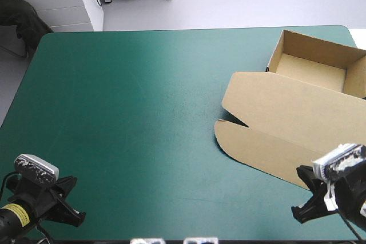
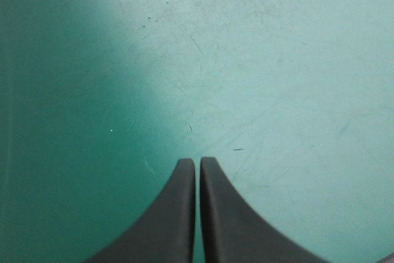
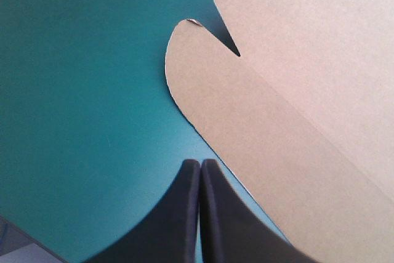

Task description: Fold the box

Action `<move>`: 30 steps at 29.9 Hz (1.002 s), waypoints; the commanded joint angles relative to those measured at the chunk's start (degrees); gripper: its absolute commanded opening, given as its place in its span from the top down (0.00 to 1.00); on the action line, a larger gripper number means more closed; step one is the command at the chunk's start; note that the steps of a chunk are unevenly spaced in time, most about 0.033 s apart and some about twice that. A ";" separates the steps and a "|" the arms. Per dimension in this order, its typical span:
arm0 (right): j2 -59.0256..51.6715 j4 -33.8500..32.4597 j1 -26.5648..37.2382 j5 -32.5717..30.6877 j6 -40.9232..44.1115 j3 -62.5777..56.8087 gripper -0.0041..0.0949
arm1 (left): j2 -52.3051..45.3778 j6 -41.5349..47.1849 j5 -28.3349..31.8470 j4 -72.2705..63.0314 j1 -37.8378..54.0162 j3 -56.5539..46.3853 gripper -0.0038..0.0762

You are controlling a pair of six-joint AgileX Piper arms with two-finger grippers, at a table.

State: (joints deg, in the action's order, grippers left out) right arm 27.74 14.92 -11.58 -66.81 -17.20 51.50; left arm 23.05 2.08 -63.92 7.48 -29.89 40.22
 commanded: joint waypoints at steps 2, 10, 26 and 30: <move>-6.50 0.76 -0.13 5.40 -0.31 -7.17 0.97 | 0.52 0.62 2.78 -0.24 -0.29 -1.17 0.94; -13.88 0.27 -0.13 9.93 -0.71 -18.84 0.97 | 0.52 0.41 3.39 -1.31 -0.29 -7.38 0.94; -14.49 -1.35 -0.13 8.66 -0.71 -21.52 0.98 | 0.52 -0.03 10.99 -1.44 -0.29 -10.40 0.94; -14.49 -4.17 -0.13 6.84 -0.71 -21.52 0.98 | 0.52 -0.03 11.22 -2.65 -0.29 -10.40 0.94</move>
State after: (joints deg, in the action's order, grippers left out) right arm 12.44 12.04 -11.58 -61.70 -17.45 28.45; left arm 22.98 2.13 -56.29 5.79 -29.89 28.39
